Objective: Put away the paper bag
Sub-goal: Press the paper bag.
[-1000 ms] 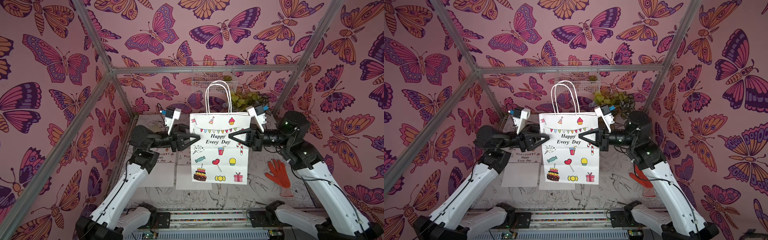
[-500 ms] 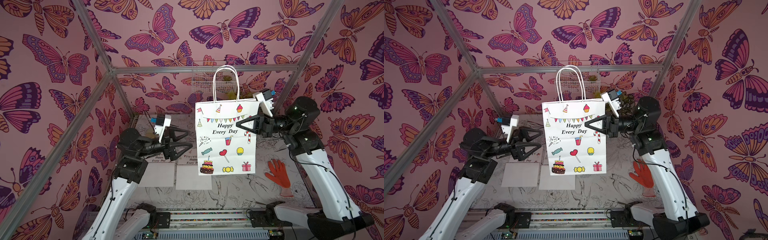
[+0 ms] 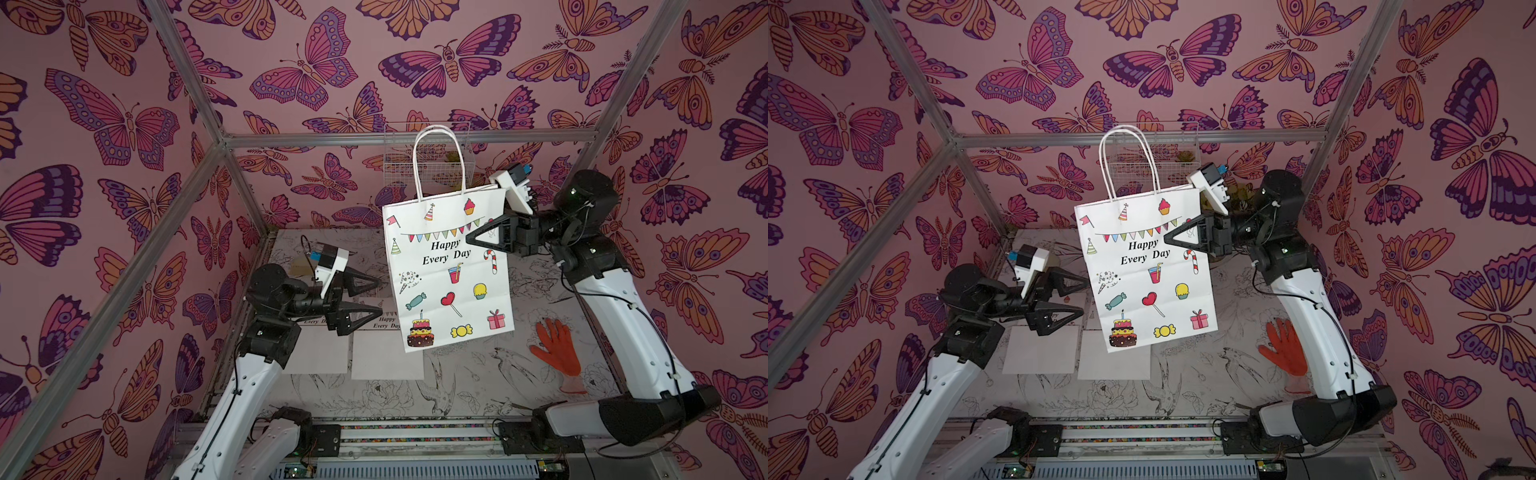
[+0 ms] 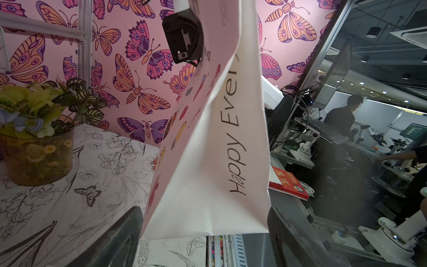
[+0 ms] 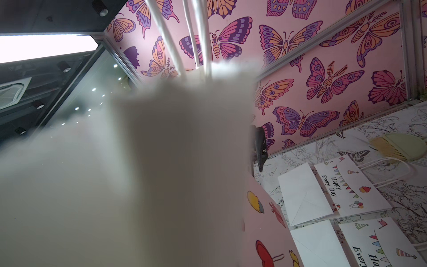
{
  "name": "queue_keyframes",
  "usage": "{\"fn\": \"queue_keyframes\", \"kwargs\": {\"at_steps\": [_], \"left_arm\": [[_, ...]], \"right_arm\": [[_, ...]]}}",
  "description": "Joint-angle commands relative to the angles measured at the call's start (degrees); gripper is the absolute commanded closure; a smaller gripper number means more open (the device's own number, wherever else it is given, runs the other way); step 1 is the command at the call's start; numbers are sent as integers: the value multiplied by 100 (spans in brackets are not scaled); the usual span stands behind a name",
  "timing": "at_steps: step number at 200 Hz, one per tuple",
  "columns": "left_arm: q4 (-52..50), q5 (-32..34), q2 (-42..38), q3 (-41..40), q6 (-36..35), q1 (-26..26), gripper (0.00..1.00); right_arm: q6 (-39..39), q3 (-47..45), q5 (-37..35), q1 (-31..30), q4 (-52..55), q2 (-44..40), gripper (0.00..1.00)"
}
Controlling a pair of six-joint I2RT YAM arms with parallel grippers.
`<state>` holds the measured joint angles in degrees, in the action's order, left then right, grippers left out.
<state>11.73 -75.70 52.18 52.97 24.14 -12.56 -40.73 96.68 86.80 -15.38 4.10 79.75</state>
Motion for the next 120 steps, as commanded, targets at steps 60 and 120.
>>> {"fn": "queue_keyframes", "kwargs": {"at_steps": [60, 120], "left_arm": [[163, 17, 379, 151, -428, -496, 18], [208, -31, 252, 206, -533, -788, 68]], "right_arm": [[-615, 56, -291, -598, -886, -76, 100], [-735, -234, -672, -598, -902, -116, 100]]}}
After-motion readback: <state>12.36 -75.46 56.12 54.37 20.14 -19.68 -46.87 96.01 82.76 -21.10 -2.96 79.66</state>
